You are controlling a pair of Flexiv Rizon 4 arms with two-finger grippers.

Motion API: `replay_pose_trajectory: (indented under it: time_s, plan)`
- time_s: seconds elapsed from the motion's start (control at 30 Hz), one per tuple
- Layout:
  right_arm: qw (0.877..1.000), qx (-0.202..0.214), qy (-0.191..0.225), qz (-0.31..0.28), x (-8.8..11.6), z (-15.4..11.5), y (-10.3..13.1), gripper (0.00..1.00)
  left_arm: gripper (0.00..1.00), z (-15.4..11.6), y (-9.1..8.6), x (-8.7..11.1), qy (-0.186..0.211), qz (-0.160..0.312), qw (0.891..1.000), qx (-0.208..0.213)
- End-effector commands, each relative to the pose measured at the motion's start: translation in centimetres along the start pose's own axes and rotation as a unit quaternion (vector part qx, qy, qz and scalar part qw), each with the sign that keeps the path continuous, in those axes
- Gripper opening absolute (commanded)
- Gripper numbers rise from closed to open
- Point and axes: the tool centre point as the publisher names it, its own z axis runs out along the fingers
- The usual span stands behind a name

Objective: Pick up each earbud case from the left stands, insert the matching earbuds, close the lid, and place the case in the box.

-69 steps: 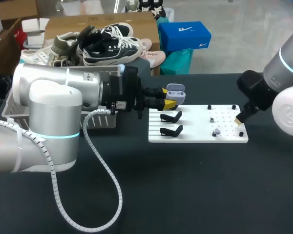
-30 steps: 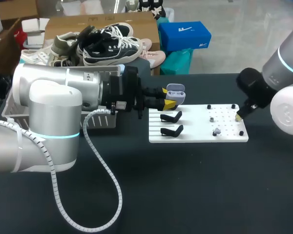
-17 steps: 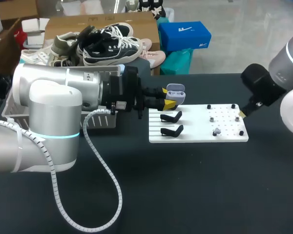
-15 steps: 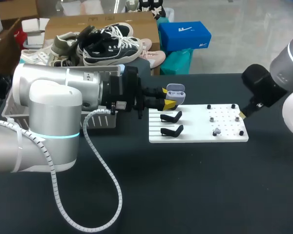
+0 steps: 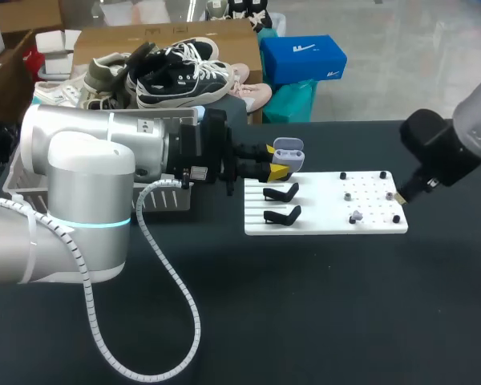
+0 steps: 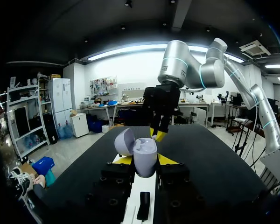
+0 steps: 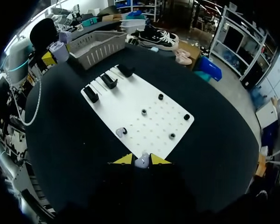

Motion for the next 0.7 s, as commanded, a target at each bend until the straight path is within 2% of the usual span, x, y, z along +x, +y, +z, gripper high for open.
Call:
replay_pose_trajectory:
  time_s: [0.03,0.57,0.7]
  plan:
    - [1.000,0.023,-0.003,0.001,0.45,-0.36,0.34,0.00,0.00,-0.02,-0.05,0.09,-0.002,0.000,1.000,-0.001]
    - [1.000,0.023,-0.003,0.001,0.45,-0.36,0.34,0.00,0.00,-0.02,-0.05,0.09,-0.002,0.000,1.000,-0.001]
    - [0.998,0.030,0.008,0.045,-0.09,-0.21,0.86,0.00,0.00,-0.02,-0.05,0.09,-0.002,0.000,1.000,-0.001]
